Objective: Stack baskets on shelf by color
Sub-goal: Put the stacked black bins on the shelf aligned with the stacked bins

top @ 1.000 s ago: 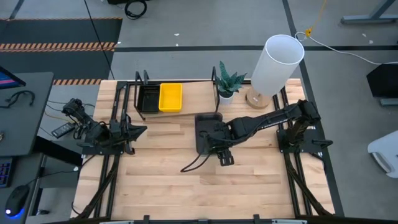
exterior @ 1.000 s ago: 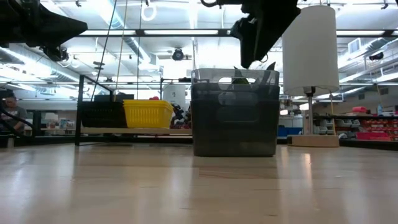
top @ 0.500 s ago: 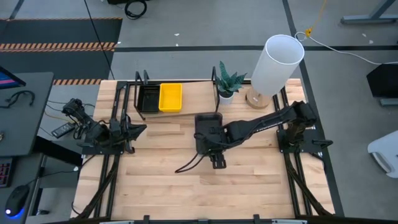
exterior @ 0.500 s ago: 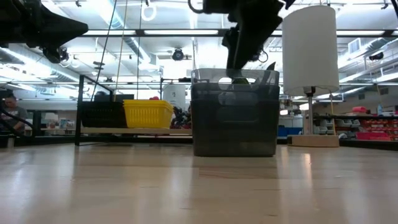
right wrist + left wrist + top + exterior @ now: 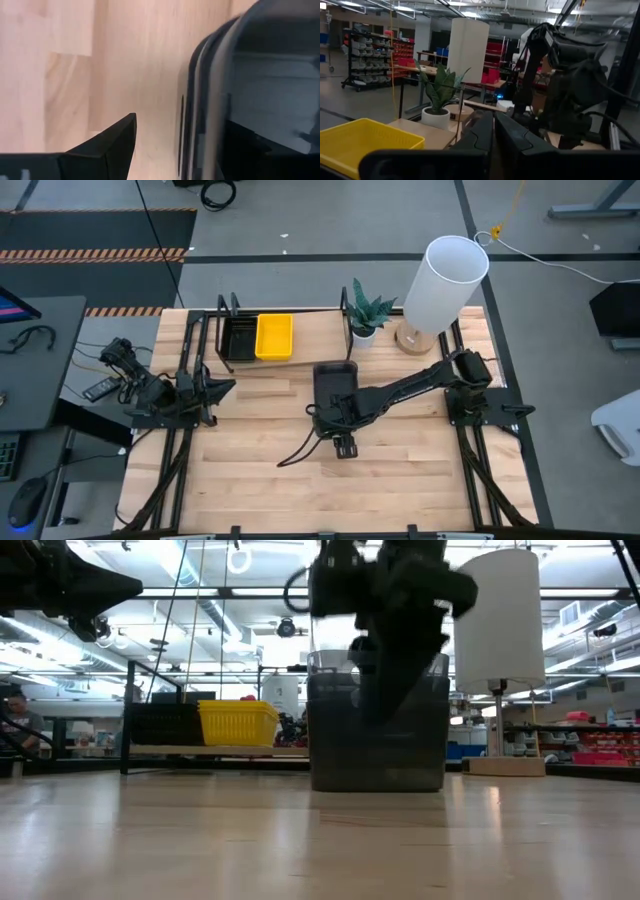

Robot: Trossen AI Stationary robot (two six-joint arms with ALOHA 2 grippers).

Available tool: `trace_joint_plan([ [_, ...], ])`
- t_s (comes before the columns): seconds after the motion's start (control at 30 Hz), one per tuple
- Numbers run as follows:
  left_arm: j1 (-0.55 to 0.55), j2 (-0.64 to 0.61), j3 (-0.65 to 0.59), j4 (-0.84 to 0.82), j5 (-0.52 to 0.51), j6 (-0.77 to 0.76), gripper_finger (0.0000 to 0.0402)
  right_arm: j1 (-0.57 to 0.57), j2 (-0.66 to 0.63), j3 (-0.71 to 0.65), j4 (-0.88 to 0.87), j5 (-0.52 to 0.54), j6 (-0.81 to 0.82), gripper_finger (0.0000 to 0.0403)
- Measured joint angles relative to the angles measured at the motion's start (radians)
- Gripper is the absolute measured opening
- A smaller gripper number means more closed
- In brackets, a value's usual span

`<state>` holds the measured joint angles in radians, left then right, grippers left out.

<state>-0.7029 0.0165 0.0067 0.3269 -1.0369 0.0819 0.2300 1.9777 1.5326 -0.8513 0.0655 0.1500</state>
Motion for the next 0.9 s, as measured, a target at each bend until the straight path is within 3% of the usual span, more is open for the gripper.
trace_joint_plan([
  [0.33,0.000,0.003,0.000,-0.004,0.000,0.000,0.0030,-0.004,0.027,0.001,0.000,-0.002,-0.002,0.0208],
  [0.57,0.000,0.003,0.000,-0.004,0.000,0.000,0.0027,-0.007,0.029,0.001,-0.002,0.007,-0.014,0.0129],
  [0.77,0.000,0.003,0.000,-0.004,-0.002,0.000,0.0024,-0.013,0.029,0.001,-0.015,0.017,-0.022,0.0029],
  [0.9,0.000,0.003,0.000,-0.003,-0.002,0.000,0.0030,-0.012,0.029,0.001,-0.020,0.023,-0.040,0.0019],
])
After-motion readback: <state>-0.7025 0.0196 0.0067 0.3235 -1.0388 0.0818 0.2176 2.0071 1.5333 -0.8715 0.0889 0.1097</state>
